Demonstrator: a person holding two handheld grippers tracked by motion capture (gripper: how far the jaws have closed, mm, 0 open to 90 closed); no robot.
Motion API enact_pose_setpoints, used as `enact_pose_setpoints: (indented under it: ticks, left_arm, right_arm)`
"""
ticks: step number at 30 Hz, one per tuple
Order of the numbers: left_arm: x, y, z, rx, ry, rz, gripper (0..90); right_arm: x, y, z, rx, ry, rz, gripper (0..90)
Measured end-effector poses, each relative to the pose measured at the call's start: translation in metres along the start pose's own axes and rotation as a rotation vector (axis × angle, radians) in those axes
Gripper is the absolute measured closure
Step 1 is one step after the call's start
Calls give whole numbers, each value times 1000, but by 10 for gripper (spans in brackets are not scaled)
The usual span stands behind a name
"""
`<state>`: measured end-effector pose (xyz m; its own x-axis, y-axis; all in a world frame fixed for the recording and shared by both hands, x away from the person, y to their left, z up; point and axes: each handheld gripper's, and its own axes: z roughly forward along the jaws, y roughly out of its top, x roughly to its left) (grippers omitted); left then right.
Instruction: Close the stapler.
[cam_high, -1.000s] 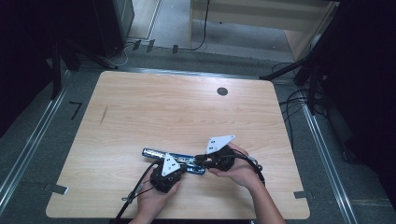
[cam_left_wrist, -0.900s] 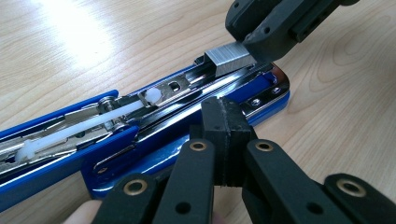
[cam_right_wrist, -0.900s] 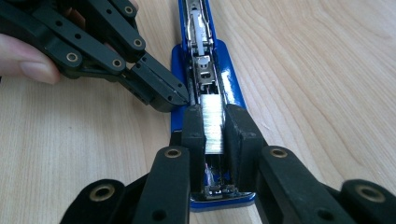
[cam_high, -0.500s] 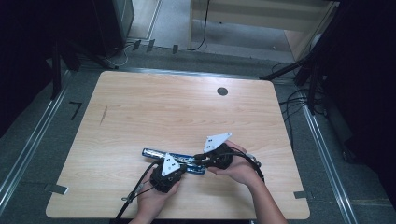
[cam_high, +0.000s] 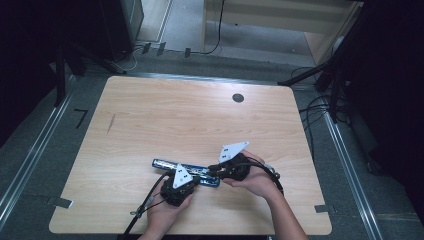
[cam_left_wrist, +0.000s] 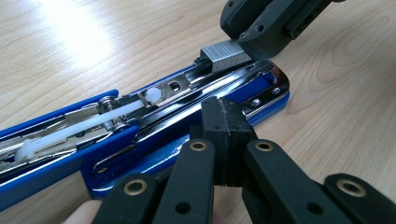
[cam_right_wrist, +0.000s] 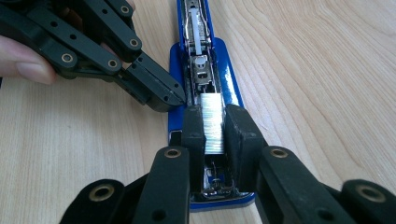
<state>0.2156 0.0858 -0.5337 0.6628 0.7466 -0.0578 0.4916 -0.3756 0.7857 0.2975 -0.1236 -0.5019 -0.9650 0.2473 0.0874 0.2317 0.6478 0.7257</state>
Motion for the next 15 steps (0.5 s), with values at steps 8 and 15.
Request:
enact_pose_setpoints:
  ticks: [8,15]
  left_arm:
    - [0,0,0,0,1,1,900]
    - [0,0,0,0,0,1,900]
  right_arm:
    - [1,0,-1,-6,5,-9,797]
    - [1,0,0,-2,3,-1,797]
